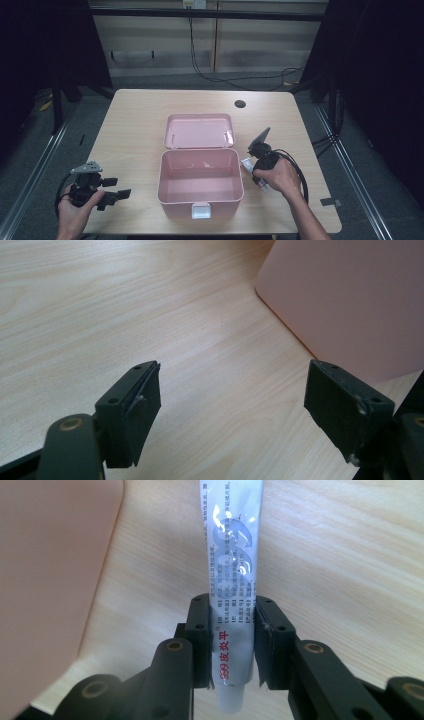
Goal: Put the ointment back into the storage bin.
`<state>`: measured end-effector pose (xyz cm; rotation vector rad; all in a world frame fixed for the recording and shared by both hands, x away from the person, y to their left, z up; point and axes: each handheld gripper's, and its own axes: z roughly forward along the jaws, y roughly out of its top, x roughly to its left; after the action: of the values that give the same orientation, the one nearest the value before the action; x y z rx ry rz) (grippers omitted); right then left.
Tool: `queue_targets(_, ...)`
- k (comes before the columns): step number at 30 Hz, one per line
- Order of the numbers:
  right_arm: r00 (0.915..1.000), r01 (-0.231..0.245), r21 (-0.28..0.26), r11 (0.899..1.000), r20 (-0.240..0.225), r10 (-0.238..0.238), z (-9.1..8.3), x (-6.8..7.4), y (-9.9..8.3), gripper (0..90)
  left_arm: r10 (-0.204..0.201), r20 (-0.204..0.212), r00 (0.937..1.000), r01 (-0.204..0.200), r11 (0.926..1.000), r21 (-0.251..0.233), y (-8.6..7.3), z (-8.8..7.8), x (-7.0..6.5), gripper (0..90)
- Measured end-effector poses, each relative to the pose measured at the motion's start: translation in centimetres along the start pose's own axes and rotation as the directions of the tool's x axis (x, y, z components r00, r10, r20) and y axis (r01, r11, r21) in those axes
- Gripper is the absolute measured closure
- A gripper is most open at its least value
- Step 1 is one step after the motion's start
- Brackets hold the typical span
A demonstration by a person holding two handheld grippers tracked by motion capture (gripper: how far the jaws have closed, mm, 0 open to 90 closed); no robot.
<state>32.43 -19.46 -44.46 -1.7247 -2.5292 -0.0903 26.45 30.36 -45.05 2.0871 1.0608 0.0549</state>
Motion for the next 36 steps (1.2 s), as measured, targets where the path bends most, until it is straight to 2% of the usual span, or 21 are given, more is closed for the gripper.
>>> queue_targets(3, 0.9996, 0.026, -0.018, 1.0, -0.009, -0.026, -0.7, -0.3, -0.2, 72.0, -0.002, 0.001, 1.0, 0.002, 1.0, -0.002, 0.0, 0.0, 0.0, 22.5)
queue_targets(5, 0.9986, 0.052, -0.011, 0.999, -0.007, -0.052, -0.9, -0.4, -0.4, 71.9, -0.003, 0.0, 1.0, 0.003, 1.0, -0.002, 0.0, 0.0, 0.0, 22.5)
queue_targets(16, 0.9923, 0.123, -0.016, 0.992, -0.004, -0.124, -1.9, -0.8, -1.2, 71.9, -0.002, 0.0, 1.0, 0.002, 1.0, 0.001, 0.0, 0.0, -0.1, 22.5)
queue_targets(21, 0.9901, 0.139, -0.014, 0.99, -0.021, -0.139, -2.9, -1.2, -1.6, 71.9, -0.001, 0.002, 1.0, 0.001, 1.0, 0.0, 0.0, 0.0, 0.0, 22.6)
queue_targets(25, 0.9901, 0.14, 0.001, 0.99, -0.012, -0.14, -3.8, -1.5, -2.1, 71.9, 0.0, 0.004, 1.0, 0.0, 1.0, 0.001, 0.0, 0.0, -0.1, 22.6)
queue_targets(29, 0.9881, 0.153, -0.01, 0.988, -0.012, -0.153, -4.6, -1.9, -2.7, 71.9, -0.002, 0.004, 1.0, 0.002, 1.0, 0.002, 0.0, 0.1, -0.1, 22.5)
queue_targets(36, 0.9777, 0.21, -0.005, 0.978, -0.004, -0.21, -5.7, -2.2, -3.4, 71.9, 0.001, 0.001, 1.0, -0.001, 1.0, -0.001, 0.0, 0.0, 0.0, 22.6)
